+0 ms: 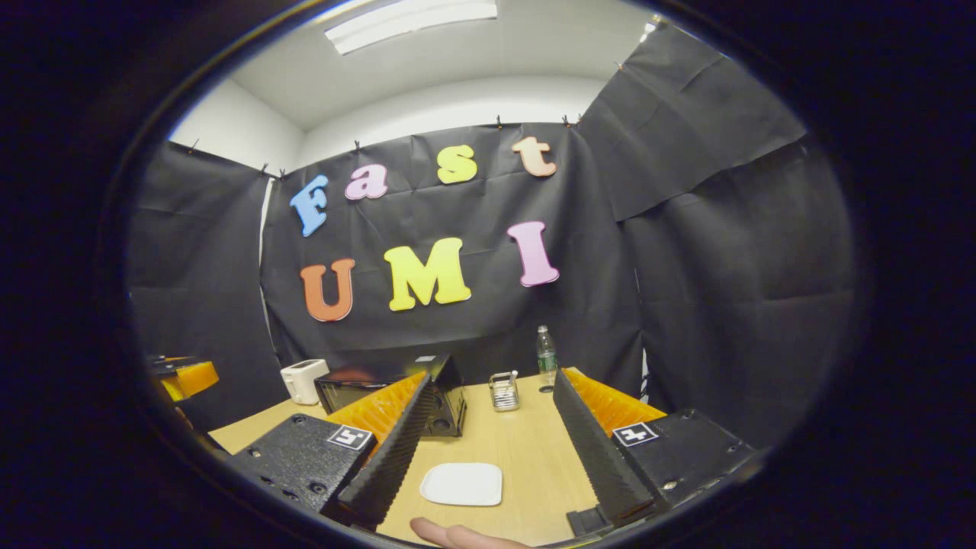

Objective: Open the electric oven with the left hand, put the food in, and close the electric oven.

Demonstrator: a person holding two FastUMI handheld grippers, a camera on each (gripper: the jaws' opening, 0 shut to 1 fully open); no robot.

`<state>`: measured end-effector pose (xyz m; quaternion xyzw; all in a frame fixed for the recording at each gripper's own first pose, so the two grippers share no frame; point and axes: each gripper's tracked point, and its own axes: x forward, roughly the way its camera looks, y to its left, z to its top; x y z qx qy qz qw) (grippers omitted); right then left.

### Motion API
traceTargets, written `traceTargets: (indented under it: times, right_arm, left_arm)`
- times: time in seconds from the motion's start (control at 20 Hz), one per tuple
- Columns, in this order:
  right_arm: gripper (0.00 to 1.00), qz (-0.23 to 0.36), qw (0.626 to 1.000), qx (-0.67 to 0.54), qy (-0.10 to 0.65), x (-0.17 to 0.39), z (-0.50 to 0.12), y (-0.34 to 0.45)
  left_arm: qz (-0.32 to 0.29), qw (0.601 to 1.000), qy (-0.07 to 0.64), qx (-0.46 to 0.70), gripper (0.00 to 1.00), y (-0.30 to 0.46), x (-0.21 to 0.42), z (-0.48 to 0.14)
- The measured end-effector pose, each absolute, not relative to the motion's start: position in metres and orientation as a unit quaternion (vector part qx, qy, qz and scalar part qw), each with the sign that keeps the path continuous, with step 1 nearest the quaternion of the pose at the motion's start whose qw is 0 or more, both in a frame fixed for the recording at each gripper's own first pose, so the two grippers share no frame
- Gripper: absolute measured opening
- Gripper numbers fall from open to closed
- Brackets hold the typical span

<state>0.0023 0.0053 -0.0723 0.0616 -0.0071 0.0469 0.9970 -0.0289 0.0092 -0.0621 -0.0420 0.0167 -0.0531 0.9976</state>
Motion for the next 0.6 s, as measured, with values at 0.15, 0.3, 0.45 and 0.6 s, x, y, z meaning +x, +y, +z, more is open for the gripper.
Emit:
traceTargets:
  times: [0.15, 0.3, 0.45, 0.6]
  right_arm:
    - [0.96, 0.050, 0.997, 0.062, -0.007, 0.001, -0.072, 0.008]
    - [0.96, 0.056, 0.997, 0.060, -0.008, 0.000, -0.072, 0.011]
    - [0.96, 0.062, 0.996, 0.058, -0.006, 0.000, -0.075, 0.014]
    - [0.96, 0.064, 0.996, 0.057, -0.003, 0.002, -0.078, 0.015]
  left_arm:
    - [-0.057, 0.998, 0.014, -0.040, 0.83, 0.007, -0.029, -0.063]
    - [-0.058, 0.998, 0.015, -0.034, 0.94, 0.005, -0.031, -0.065]
    - [-0.058, 0.998, 0.018, -0.034, 0.83, 0.005, -0.030, -0.067]
    - [-0.069, 0.996, 0.022, -0.044, 0.94, -0.001, -0.031, -0.065]
